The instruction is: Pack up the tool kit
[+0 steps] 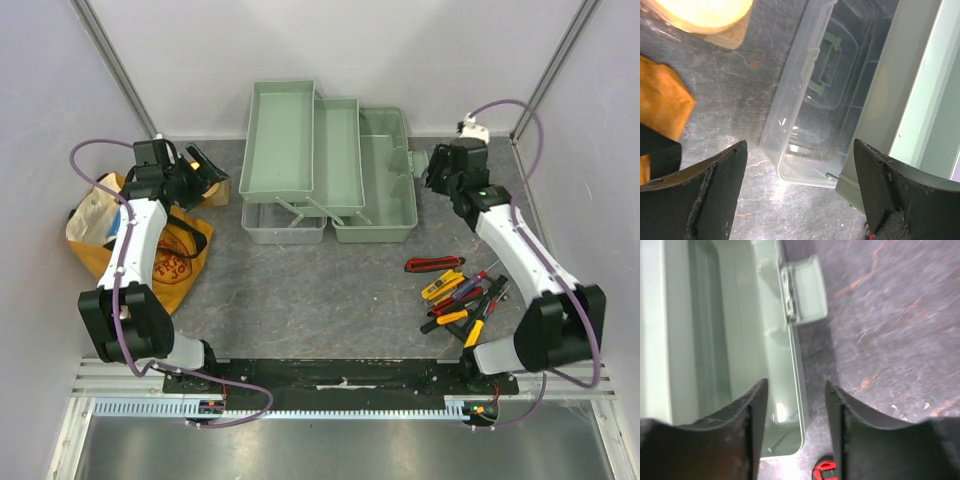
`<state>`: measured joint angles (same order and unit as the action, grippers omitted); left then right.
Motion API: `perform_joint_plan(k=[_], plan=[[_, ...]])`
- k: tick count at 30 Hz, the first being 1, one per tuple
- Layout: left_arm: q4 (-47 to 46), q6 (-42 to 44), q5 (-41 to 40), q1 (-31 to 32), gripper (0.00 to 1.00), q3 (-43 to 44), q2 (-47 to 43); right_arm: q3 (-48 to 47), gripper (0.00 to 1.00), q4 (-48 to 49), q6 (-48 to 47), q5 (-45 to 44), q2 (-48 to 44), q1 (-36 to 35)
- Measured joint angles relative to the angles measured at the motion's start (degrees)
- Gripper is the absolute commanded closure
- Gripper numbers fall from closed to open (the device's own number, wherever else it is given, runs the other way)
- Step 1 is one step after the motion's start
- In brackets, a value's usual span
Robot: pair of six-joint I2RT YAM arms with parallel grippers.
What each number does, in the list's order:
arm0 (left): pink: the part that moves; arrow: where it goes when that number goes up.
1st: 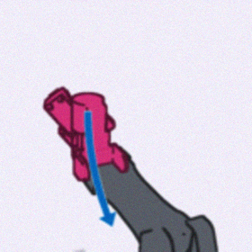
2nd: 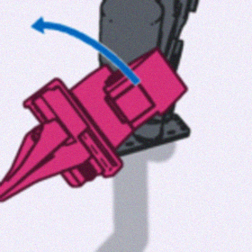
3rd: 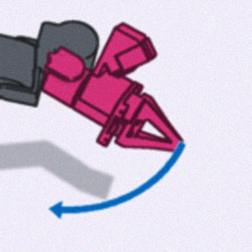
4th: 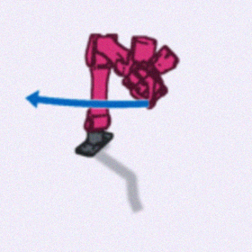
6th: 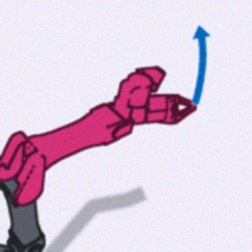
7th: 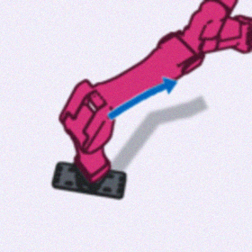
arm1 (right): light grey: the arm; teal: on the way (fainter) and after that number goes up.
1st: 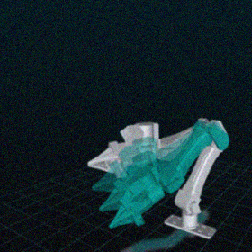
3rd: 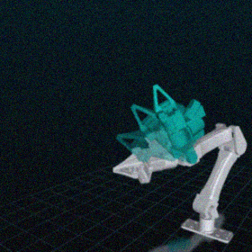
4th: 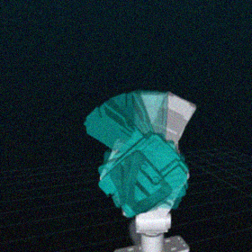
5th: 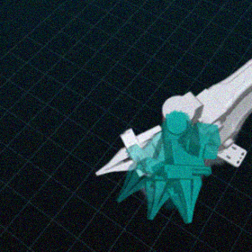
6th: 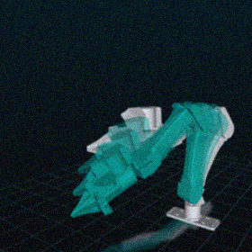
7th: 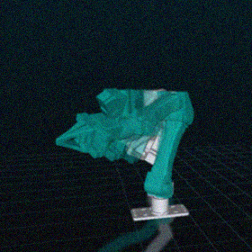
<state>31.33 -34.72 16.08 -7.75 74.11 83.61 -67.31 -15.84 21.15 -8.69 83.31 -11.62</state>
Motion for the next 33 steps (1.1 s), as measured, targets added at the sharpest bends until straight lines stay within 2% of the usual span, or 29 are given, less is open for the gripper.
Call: perform_joint_plan(k=[1,7,12,16,23,33], plan=[[0.52,0.26,-1.14,0.00,0.09,0.28,-0.50,-1.16,0.04,-0.90,0.81,-2.34,-1.95,0.11],[1.68,0.66,-2.95,0.00,0.16,0.63,-3.28,-3.10,0.02,-9.84,6.58,-13.75,-10.38,1.55],[1.90,0.44,-2.14,0.00,0.19,1.27,-3.91,-0.26,0.21,-19.56,11.72,-18.08,-13.03,4.48],[2.08,-0.24,-2.01,0.00,0.21,1.27,-3.91,6.54,0.33,-26.84,18.01,-18.23,-15.02,6.67],[2.05,-0.57,-1.77,0.00,0.25,1.27,-3.91,17.79,0.45,-31.69,24.70,-16.13,-15.80,8.46],[1.88,-0.57,2.05,0.00,0.25,1.27,-3.52,22.34,0.58,-28.98,26.47,-15.15,-11.32,10.08]])
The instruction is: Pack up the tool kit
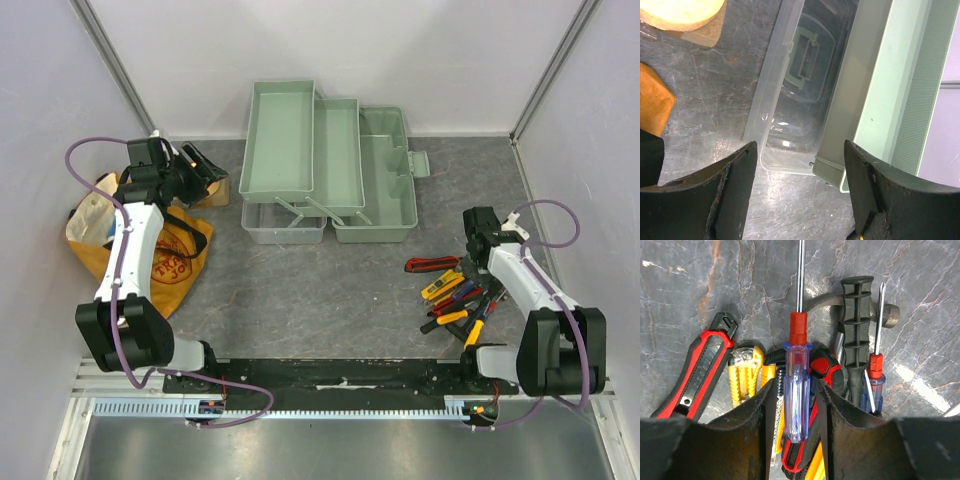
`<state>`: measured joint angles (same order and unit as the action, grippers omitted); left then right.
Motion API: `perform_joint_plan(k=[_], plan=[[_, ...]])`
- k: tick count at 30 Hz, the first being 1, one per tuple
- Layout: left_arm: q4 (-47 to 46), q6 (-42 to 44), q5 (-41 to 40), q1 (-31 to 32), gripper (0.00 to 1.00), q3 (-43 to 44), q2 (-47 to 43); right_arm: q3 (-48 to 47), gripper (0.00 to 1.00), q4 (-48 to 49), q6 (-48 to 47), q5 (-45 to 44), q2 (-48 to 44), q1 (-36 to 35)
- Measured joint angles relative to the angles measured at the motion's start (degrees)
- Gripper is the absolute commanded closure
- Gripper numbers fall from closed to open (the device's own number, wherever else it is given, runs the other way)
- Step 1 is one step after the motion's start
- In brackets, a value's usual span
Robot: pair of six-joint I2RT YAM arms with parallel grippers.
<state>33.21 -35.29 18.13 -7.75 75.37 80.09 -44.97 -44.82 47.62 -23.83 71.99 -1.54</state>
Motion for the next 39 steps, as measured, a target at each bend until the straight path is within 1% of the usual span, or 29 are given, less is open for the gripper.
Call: perform_joint_plan(k=[10,18,20,21,24,27,33,39], plan=[[-0.31,0.00,2.03,0.00,0.26,0.00,0.94,2.43,0.62,5.01,0.44,0.57,4.68,0.33],[-0.33,0.00,2.91,0.00,0.27,0.00,0.98,3.21,0.56,8.35,0.48,0.72,5.81,0.66],[-0.33,0.00,3.06,0.00,0.27,0.00,0.98,3.32,0.61,8.68,0.50,0.72,5.81,0.68],[-0.35,0.00,3.17,0.00,0.27,0.00,0.98,3.32,0.65,8.81,0.52,0.79,5.86,0.68],[-0.35,0.00,3.48,0.00,0.27,0.00,0.98,3.32,0.84,9.09,0.44,0.87,5.97,0.68],[-0.39,0.00,3.91,0.00,0.28,0.00,0.98,3.32,0.99,9.22,0.37,0.48,5.73,0.74],[-0.72,-0.04,5.86,0.00,0.28,0.00,0.98,1.92,1.00,7.26,0.13,0.90,3.63,0.92],[-0.46,-0.04,6.56,0.00,0.28,0.79,0.98,-8.70,1.00,6.71,-1.86,3.23,0.46,0.46]])
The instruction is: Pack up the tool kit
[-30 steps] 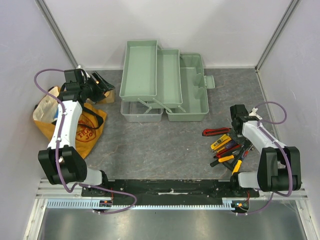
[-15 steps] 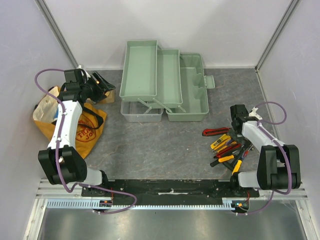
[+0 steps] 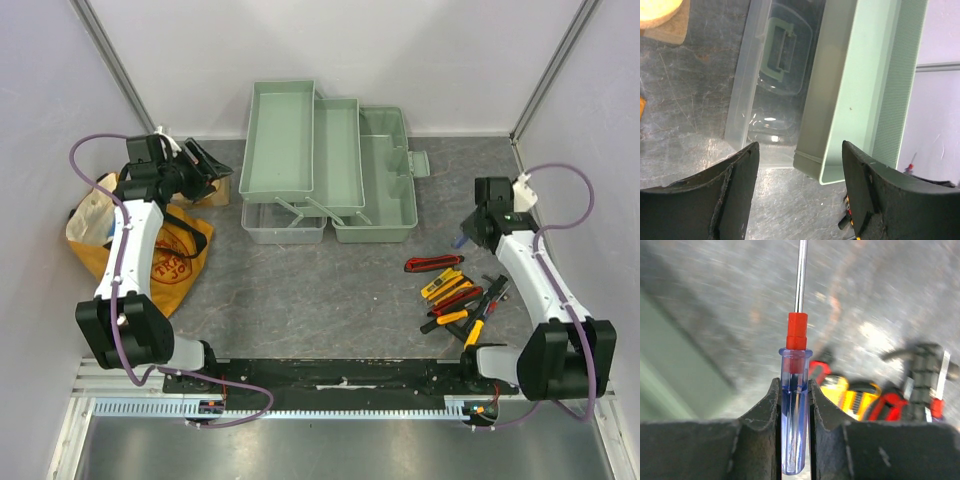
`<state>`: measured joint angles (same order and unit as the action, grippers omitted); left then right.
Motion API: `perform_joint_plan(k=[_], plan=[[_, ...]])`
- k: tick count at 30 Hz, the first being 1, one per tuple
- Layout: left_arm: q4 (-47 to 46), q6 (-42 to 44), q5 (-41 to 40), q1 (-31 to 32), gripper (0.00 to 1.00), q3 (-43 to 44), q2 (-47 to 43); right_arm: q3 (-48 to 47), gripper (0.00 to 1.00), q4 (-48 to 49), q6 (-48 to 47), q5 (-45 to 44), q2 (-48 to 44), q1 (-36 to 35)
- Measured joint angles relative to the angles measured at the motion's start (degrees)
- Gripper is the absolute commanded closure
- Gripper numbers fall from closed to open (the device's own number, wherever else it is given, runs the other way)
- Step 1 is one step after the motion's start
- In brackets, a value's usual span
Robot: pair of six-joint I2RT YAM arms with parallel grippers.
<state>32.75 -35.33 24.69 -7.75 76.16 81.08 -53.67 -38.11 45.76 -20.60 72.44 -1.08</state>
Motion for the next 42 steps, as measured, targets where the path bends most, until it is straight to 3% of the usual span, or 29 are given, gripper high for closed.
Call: perform_joint_plan(k=[5,9,16,23,25,27,30,33,42], plan=[[-0.31,0.02,1.55,0.00,0.28,2.14,-0.02,-10.10,1.00,6.97,-4.00,4.17,-0.70,-5.31],[-1.42,0.02,4.55,0.00,0.28,2.38,-0.20,-17.99,1.00,15.56,-8.46,8.74,3.78,-12.87],[-1.70,0.22,9.44,0.00,0.29,4.17,-1.70,-33.05,1.00,27.91,-14.14,16.31,23.89,-20.87],[-1.57,0.24,9.94,0.00,0.29,4.00,-5.53,-43.67,0.99,29.81,-17.22,19.21,43.50,-24.68],[-1.62,0.24,9.86,0.00,0.29,3.23,-6.78,-46.29,0.90,29.81,-18.01,19.78,46.34,-25.81],[-1.53,0.24,9.79,0.00,0.29,2.27,-7.76,-47.52,0.65,29.31,-18.47,19.98,47.19,-26.93],[-1.16,0.26,9.64,0.00,0.29,1.84,-8.02,-48.22,0.47,29.29,-19.06,21.55,47.36,-27.82],[-0.90,0.52,9.29,0.00,0.29,1.70,-8.02,-48.52,0.43,29.27,-19.47,21.81,47.34,-28.02],[0.13,1.40,8.70,0.00,0.29,1.70,-8.02,-48.30,0.45,24.52,-19.45,16.85,43.23,-27.82]])
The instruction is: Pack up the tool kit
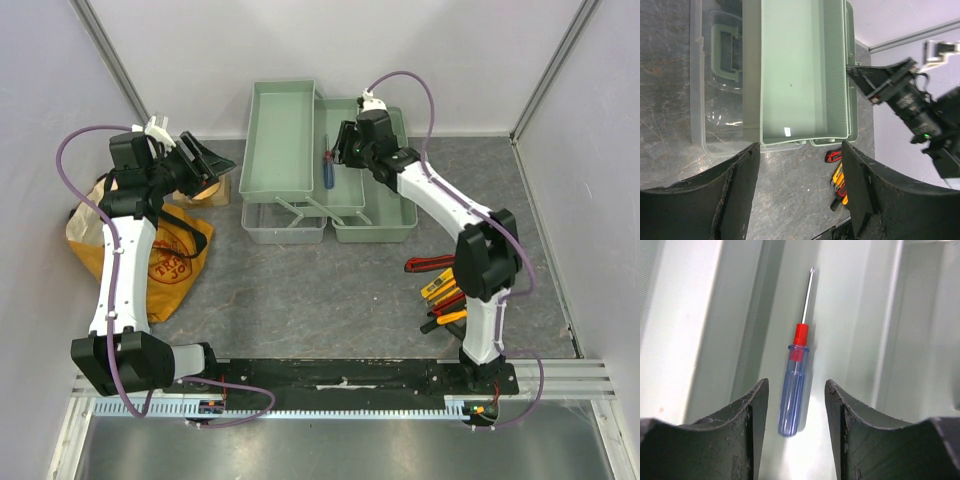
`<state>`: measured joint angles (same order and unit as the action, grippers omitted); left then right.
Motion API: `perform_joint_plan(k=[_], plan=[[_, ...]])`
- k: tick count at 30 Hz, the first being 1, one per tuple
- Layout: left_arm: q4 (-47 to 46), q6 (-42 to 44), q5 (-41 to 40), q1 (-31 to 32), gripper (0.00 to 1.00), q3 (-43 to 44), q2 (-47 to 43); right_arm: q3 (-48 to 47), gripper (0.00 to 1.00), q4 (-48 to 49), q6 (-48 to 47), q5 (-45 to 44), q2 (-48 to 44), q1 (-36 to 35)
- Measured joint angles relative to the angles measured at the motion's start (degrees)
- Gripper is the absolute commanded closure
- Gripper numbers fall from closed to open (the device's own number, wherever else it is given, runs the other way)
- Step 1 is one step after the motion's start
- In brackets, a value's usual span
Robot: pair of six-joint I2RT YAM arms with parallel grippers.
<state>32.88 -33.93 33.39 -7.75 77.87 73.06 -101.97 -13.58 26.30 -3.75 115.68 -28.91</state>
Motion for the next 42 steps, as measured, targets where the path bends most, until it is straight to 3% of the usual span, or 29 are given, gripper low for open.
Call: perform_joint_plan(k=[11,19,25,42], plan=[[0.04,2.14,1.07,0.00,0.29,0.00,0.00,10.69,0.44,-6.34,5.86,-11.13,-24.33,5.27],[0.09,2.27,1.49,0.00,0.30,0.00,0.07,28.72,0.39,-15.32,11.72,-24.04,-37.79,11.56],[0.09,2.27,1.49,0.00,0.30,0.00,0.09,35.23,0.34,-20.90,15.37,-26.69,-40.15,15.80],[0.00,2.27,1.49,0.00,0.30,-1.99,-0.63,43.82,0.40,-28.55,24.90,-19.26,-35.67,19.02]])
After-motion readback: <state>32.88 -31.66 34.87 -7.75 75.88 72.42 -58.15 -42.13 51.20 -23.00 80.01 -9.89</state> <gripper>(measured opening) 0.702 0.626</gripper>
